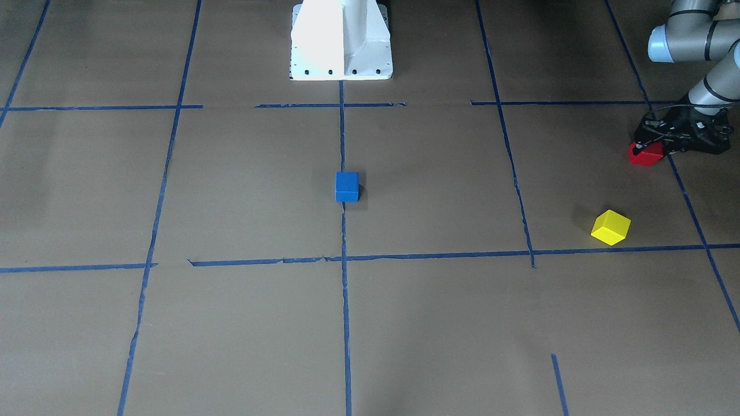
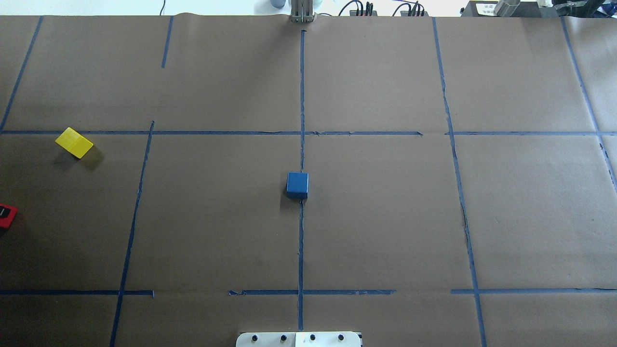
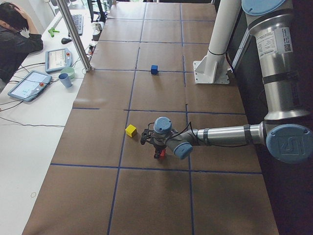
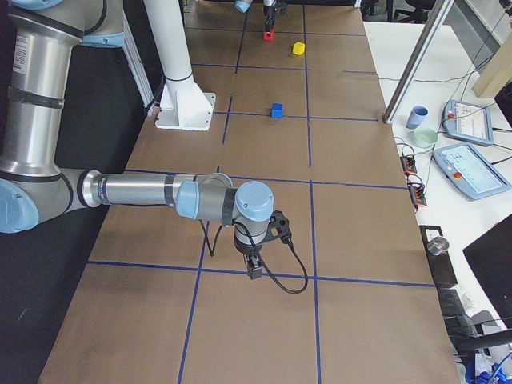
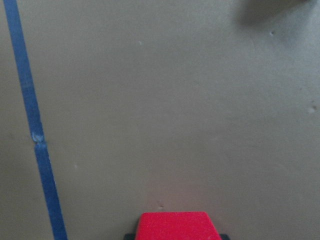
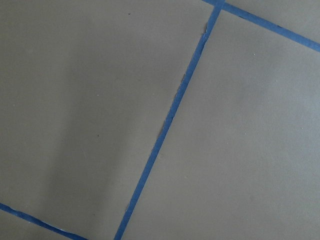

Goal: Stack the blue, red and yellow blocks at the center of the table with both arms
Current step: 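Reach the left gripper to the red cube and grasp it, then carry the red cube with the left gripper onto the blue cube, then lower the red cube onto the blue cube and open the left gripper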

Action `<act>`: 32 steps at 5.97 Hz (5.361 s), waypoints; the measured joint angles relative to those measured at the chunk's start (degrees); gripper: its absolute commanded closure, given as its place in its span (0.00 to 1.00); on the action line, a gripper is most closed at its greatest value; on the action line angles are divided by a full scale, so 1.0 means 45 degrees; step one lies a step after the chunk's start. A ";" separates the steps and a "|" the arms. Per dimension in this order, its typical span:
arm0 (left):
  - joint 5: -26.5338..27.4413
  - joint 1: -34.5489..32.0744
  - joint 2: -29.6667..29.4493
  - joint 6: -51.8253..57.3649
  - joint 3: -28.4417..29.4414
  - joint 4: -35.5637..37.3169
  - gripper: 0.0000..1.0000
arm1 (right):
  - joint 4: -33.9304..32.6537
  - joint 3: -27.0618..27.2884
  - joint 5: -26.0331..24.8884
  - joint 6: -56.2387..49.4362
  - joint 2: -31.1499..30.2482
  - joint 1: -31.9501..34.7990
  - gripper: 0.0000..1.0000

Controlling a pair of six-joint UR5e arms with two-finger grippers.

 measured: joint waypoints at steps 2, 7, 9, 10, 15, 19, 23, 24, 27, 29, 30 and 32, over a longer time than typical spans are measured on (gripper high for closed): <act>-0.0015 -0.0013 -0.0294 -0.0390 -0.1255 0.0528 0.98 | 0.0000 -0.0092 0.0000 0.0020 0.0057 0.0000 0.00; 0.0247 0.2557 -0.5804 -0.5455 -0.3112 0.6339 0.97 | 0.0000 -0.0122 0.0018 0.0781 0.0123 0.0000 0.00; 0.2303 0.4831 -0.9972 -0.7134 -0.2872 1.0635 0.96 | 0.0000 -0.0135 0.0020 0.0795 0.0124 0.0000 0.00; 0.2996 0.5535 -1.1785 -0.7936 -0.2221 1.1700 0.95 | 0.0000 -0.0140 0.0020 0.0796 0.0123 0.0000 0.00; 0.4596 0.6635 -1.4626 -0.8875 0.0993 1.0973 0.95 | 0.0000 -0.0139 0.0015 0.0796 0.0123 0.0000 0.00; 0.4537 0.6550 -1.4640 -0.8820 0.1312 1.0855 0.95 | 0.0000 -0.0124 0.0019 0.0795 0.0123 0.0000 0.00; 0.4477 0.6434 -1.4662 -0.8781 0.1409 1.0823 0.84 | 0.0000 -0.0123 0.0020 0.0796 0.0123 0.0000 0.00; 0.4473 0.6452 -1.4671 -0.8780 0.1473 1.0822 0.82 | 0.0000 -0.0123 0.0020 0.0796 0.0123 0.0000 0.00; 0.4472 0.6468 -1.4687 -0.8794 0.1576 1.0807 0.62 | 0.0000 -0.0123 0.0020 0.0796 0.0123 0.0000 0.00; 0.4472 0.6483 -1.4705 -0.8798 0.1589 1.0763 0.62 | 0.0000 -0.0123 0.0020 0.0796 0.0123 0.0000 0.00; 0.4472 0.6495 -1.4711 -0.8798 0.1647 1.0654 0.59 | 0.0000 -0.0123 0.0020 0.0796 0.0124 0.0000 0.00; 0.4473 0.6502 -1.4719 -0.8798 0.1751 1.0520 0.37 | 0.0000 -0.0122 0.0020 0.0796 0.0123 0.0000 0.00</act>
